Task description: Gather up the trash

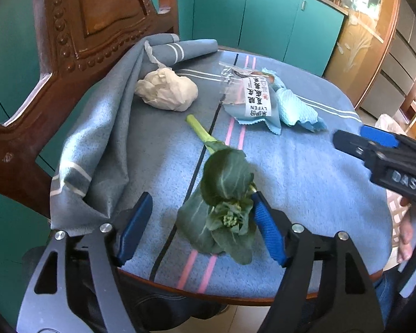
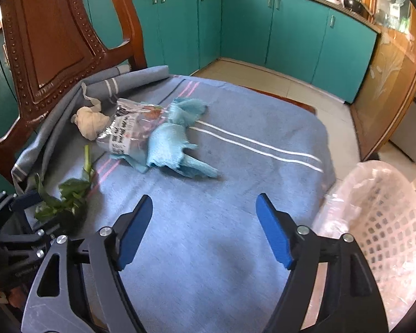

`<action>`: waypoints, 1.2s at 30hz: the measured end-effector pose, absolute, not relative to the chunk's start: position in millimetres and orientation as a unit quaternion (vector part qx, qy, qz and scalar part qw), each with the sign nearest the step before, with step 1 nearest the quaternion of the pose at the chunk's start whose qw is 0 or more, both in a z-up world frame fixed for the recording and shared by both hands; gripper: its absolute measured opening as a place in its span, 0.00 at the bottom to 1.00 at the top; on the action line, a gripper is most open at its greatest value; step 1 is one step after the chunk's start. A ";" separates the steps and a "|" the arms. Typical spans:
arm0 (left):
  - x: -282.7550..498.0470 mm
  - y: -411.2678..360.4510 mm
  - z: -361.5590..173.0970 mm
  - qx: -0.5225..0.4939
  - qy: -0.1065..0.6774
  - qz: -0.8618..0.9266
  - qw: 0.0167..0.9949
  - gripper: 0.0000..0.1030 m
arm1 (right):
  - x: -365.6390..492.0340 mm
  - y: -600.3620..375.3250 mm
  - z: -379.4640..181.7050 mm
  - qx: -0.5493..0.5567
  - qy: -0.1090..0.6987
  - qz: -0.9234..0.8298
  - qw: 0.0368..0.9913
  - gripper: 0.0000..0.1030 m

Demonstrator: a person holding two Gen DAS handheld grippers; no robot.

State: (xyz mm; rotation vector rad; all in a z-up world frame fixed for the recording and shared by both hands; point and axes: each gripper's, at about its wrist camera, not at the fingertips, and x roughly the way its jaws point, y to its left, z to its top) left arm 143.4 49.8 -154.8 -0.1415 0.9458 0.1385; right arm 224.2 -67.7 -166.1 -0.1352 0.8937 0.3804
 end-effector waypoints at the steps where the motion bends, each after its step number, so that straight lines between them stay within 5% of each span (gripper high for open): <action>1: 143.7 50.6 -154.9 -0.070 0.456 0.066 0.885 0.73 | 228.9 -63.2 -167.4 -0.060 0.431 0.189 0.880 0.73; 8: 141.7 52.2 -153.6 -0.068 0.456 0.074 0.885 0.73 | 272.7 -17.6 -189.4 -0.069 0.444 0.189 0.873 0.73; 10: 140.1 54.0 -150.6 -0.069 0.453 0.074 0.886 0.73 | 275.5 -11.1 -199.0 -0.074 0.456 0.191 0.866 0.61; 12: 138.6 53.8 -147.0 -0.063 0.447 0.079 0.889 0.74 | 272.6 -5.8 -201.5 -0.091 0.453 0.191 0.866 0.34; 14: 136.9 52.8 -144.9 -0.056 0.444 0.083 0.891 0.75 | 270.2 -7.7 -200.1 -0.078 0.463 0.212 0.857 0.17; 18: 132.5 49.6 -142.5 -0.053 0.439 0.084 0.893 0.77 | 259.7 -20.6 -198.4 -0.066 0.471 0.219 0.852 0.07; 30: 131.2 38.9 -142.5 -0.034 0.441 0.090 0.892 0.82 | 215.0 -72.1 -161.3 -0.049 0.449 0.235 0.861 0.08; 31: 133.4 37.4 -143.9 -0.030 0.443 0.090 0.892 0.82 | 214.7 -73.8 -160.5 -0.046 0.445 0.236 0.862 0.11; 33: 137.9 33.6 -146.8 -0.024 0.447 0.088 0.890 0.82 | 215.8 -73.7 -160.0 -0.043 0.441 0.233 0.866 0.44; 34: 141.0 31.1 -148.6 -0.023 0.450 0.085 0.889 0.82 | 217.2 -72.9 -160.2 -0.042 0.436 0.228 0.870 0.53; 36: 147.1 27.3 -151.9 -0.024 0.455 0.079 0.887 0.82 | 220.7 -70.7 -159.3 -0.037 0.429 0.225 0.874 0.57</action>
